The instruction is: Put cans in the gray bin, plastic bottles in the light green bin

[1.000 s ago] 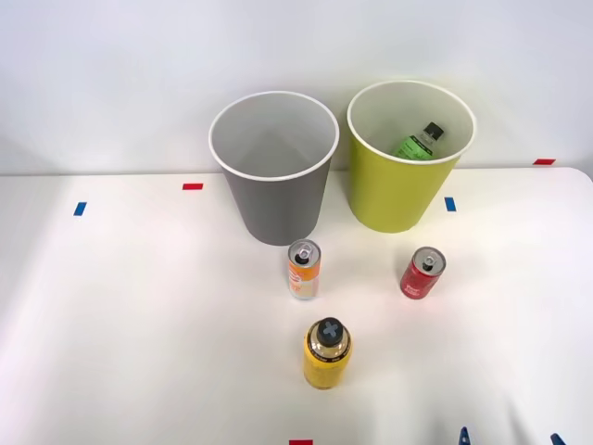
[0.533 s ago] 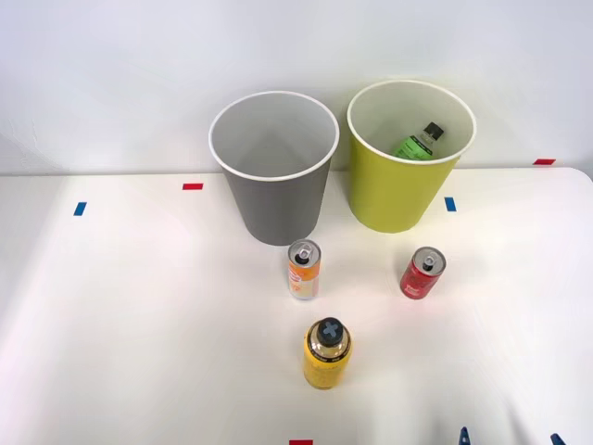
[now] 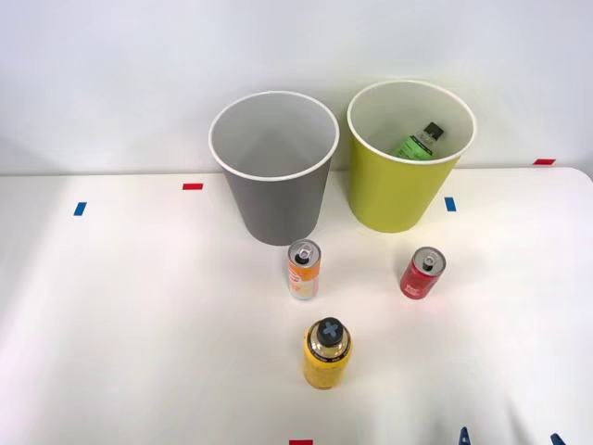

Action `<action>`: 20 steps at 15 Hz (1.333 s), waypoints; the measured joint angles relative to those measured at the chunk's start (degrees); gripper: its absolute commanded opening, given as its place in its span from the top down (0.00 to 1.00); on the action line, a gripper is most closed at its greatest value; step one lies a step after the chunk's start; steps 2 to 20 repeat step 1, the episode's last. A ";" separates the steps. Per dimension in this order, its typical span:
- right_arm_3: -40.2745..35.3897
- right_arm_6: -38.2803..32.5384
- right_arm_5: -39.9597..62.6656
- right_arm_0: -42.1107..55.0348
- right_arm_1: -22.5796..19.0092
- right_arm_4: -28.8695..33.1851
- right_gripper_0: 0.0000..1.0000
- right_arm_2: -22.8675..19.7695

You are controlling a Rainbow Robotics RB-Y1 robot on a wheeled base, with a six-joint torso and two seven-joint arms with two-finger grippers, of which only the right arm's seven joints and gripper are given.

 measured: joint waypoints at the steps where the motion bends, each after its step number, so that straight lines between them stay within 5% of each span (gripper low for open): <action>1: 0.00 0.00 0.00 0.00 0.00 0.00 0.00 0.00; 20: 0.00 0.00 0.00 0.00 0.00 0.00 0.00 0.00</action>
